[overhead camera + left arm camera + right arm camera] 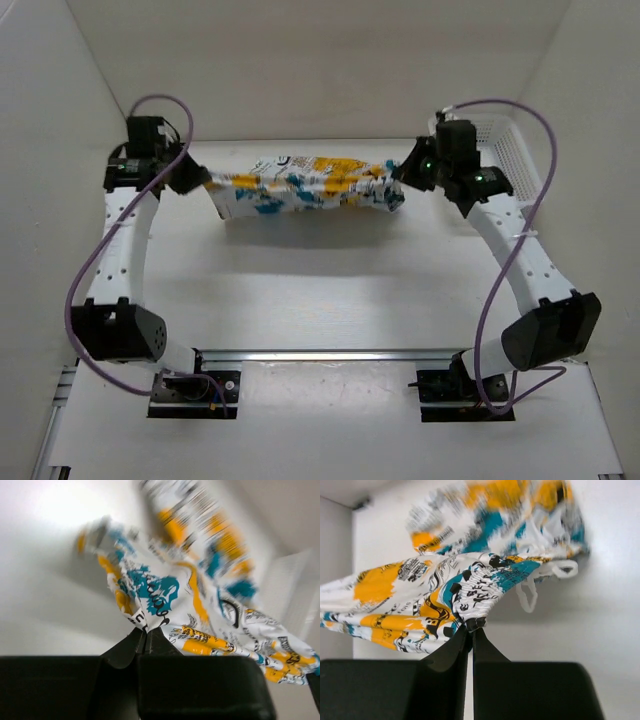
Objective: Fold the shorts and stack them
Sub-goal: Flatten the shorts out
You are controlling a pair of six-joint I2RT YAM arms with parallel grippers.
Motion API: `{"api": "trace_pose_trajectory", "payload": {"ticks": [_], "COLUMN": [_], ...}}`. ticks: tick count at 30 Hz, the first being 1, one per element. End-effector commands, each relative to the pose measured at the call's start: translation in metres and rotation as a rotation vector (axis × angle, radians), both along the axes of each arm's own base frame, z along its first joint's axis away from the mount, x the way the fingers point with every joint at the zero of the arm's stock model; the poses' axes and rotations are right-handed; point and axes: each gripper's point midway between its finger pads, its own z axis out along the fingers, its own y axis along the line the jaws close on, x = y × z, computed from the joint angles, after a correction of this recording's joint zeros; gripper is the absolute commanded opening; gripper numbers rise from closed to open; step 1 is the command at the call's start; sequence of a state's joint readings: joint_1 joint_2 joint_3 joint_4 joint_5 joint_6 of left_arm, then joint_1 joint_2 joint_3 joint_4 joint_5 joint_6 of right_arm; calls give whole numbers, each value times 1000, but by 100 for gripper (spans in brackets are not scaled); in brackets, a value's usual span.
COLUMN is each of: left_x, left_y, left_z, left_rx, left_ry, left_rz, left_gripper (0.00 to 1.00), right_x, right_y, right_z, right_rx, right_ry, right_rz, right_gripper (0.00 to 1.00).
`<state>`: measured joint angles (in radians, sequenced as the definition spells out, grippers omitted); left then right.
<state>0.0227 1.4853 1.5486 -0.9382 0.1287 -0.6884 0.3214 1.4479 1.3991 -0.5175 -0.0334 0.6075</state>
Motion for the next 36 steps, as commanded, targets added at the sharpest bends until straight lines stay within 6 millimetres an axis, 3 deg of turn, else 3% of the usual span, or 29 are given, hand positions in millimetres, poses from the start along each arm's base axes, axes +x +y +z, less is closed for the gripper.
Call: {"api": "trace_pose_trajectory", "payload": {"ticks": [1,2,4,5,6,8,10,12,17,21,25,28,29,31,32,33,35,36], "left_x": [-20,-28,-41,-52,-67,-99,-116,-151,-204,-228,-222,-185,-161,-135,-107,-93,-65,-40], "left_y": [19,28,34,35,40,42,46,48,56,57,56,54,51,47,46,42,39,40], "left_z": [117,159,199,230,251,295,318,350,387,401,399,383,368,349,328,320,295,265], "left_rx": [63,89,101,108,113,129,152,172,225,246,254,259,252,249,248,237,230,231], "left_ry": [-272,-378,-485,-569,-629,-755,-815,-910,-1046,-1113,-1102,-1034,-978,-912,-845,-826,-761,-673], "left_rz": [65,95,123,135,169,188,213,239,296,308,295,256,224,176,143,116,79,54], "left_gripper": [10,10,10,10,10,10,10,10,10,10,10,10,10,10,10,10,10,10], "right_x": [-23,-26,-45,-53,-65,-83,-104,-121,-163,-183,-178,-170,-160,-145,-136,-128,-100,-91], "right_y": [-26,-28,-30,-28,-32,-36,-34,-34,-37,-42,-54,-60,-61,-60,-59,-59,-56,-52], "right_z": [65,96,123,137,164,181,210,217,247,255,235,203,183,165,151,127,101,88], "right_rx": [-153,-148,-160,-157,-153,-173,-154,-160,-122,-99,-141,-183,-207,-217,-223,-244,-259,-256], "right_ry": [-113,-180,-239,-276,-348,-389,-458,-470,-566,-573,-498,-407,-353,-318,-283,-230,-186,-157], "right_rz": [56,60,111,136,137,175,230,278,332,320,254,224,211,192,178,174,150,147], "right_gripper": [1,1,1,1,1,1,1,1,1,1,1,1,1,1,1,1,1,1]}}
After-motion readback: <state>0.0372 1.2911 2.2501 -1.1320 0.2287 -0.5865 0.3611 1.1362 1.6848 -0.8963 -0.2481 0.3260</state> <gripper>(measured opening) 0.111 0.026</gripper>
